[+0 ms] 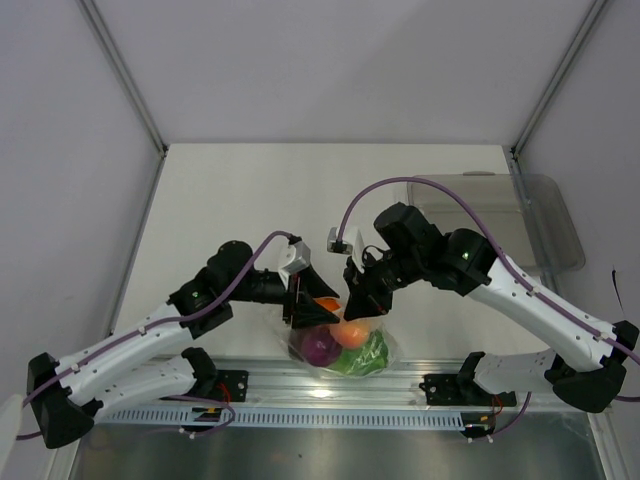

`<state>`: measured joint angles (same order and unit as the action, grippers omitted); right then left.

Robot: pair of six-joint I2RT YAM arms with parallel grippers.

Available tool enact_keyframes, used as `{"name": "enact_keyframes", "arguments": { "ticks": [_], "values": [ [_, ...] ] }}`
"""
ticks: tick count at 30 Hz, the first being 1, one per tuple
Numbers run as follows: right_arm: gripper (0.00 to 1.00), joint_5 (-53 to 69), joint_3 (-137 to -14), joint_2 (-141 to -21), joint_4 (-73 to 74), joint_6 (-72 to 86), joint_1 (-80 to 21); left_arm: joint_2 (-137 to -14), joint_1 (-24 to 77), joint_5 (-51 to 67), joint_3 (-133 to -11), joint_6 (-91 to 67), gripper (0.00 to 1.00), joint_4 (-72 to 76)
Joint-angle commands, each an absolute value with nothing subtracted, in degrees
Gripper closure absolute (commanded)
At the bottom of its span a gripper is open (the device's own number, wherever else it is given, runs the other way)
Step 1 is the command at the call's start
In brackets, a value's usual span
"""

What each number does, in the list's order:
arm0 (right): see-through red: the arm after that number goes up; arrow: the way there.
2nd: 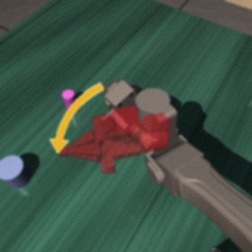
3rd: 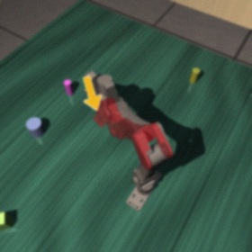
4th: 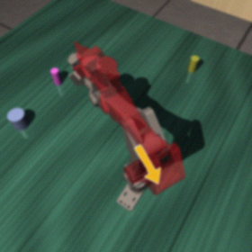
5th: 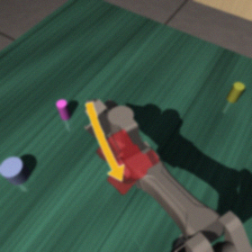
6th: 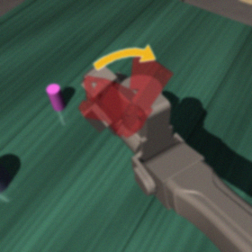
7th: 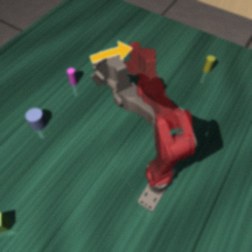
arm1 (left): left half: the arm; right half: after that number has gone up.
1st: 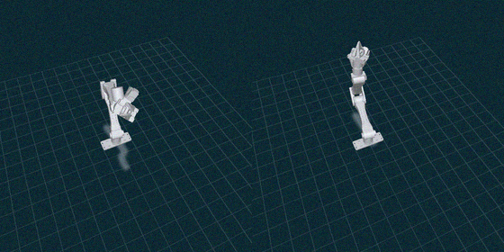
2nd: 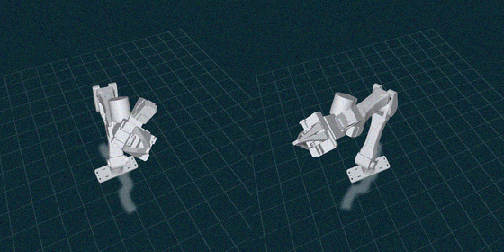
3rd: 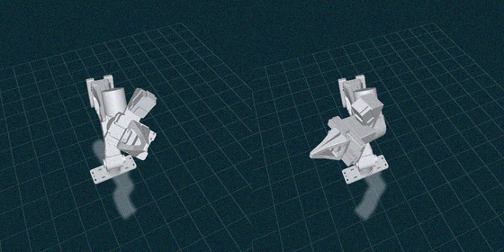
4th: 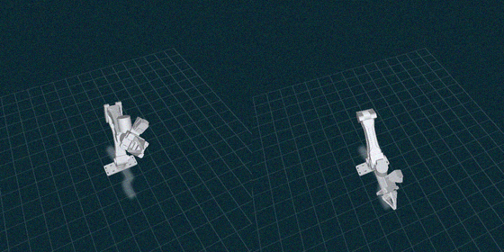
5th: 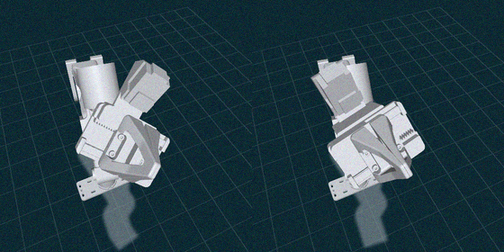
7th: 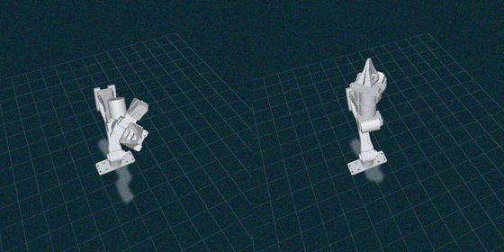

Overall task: Place the food in the zip-top bag and seal the zipper
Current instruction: Adjust the zipper food storage bag at the center of the board.

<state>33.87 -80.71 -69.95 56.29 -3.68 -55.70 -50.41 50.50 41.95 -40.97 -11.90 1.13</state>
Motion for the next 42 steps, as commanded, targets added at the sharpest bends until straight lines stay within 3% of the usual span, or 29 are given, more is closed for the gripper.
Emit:
{"name": "enact_keyframes", "arguments": {
  "ticks": [1,6,9,11,13,14,15,18,21,25,29,30,34,40,42],
  "values": [
    [1.00,33.7,-82.9,-68.8,56.0,-4.2,-56.0,-47.4,50.8,38.9,-40.3,-10.4,0.45,-1.3],
    [1.00,32.1,-83.3,-69.9,56.2,-4.1,-56.1,-47.0,50.8,40.2,-40.8,-10.4,0.76,-2.3],
    [1.00,32.1,-83.4,-70.2,54.8,-3.8,-56.2,-48.0,50.8,41.7,-41.0,-10.7,0.89,-2.2],
    [1.00,31.8,-83.7,-70.4,54.1,-3.6,-56.4,-48.6,50.9,42.5,-41.2,-11.0,0.90,-2.1],
    [1.00,32.0,-84.0,-71.2,54.1,-3.6,-56.5,-49.0,50.8,43.7,-41.4,-11.2,0.77,-2.1],
    [1.00,32.0,-84.5,-71.5,54.1,-3.8,-56.7,-49.0,50.8,43.9,-41.3,-11.1,0.65,-1.9],
    [1.00,32.0,-84.5,-72.1,54.4,-3.8,-56.9,-49.0,50.8,43.9,-41.2,-11.1,0.46,-1.8],
    [1.00,31.3,-85.3,-73.3,55.0,-4.2,-57.6,-48.4,50.8,43.7,-41.1,-10.5,0.32,-2.0],
    [1.00,30.2,-85.9,-73.7,55.2,-4.4,-58.0,-48.3,50.8,43.6,-41.0,-10.2,0.28,-2.2],
    [1.00,29.8,-86.7,-73.5,54.8,-4.4,-57.9,-48.9,50.8,43.5,-40.9,-10.1,0.30,-2.5],
    [1.00,29.0,-87.5,-73.0,54.8,-4.4,-57.9,-49.9,50.8,41.7,-41.3,-10.3,0.45,-4.3],
    [1.00,28.8,-87.6,-73.0,54.8,-4.4,-58.0,-50.1,50.8,41.4,-41.5,-10.3,0.53,-4.7],
    [1.00,26.7,-87.5,-72.3,54.8,-4.4,-57.9,-50.4,50.8,39.4,-41.9,-10.5,0.66,-6.1],
    [1.00,22.2,-85.9,-71.5,53.4,-3.3,-58.0,-51.0,50.8,33.2,-43.8,-12.1,0.96,-9.7],
    [0.81,20.4,-84.7,-71.5,52.6,-2.4,-57.9,-51.1,50.8,32.7,-44.1,-12.5,0.99,-10.3]
  ]
}}
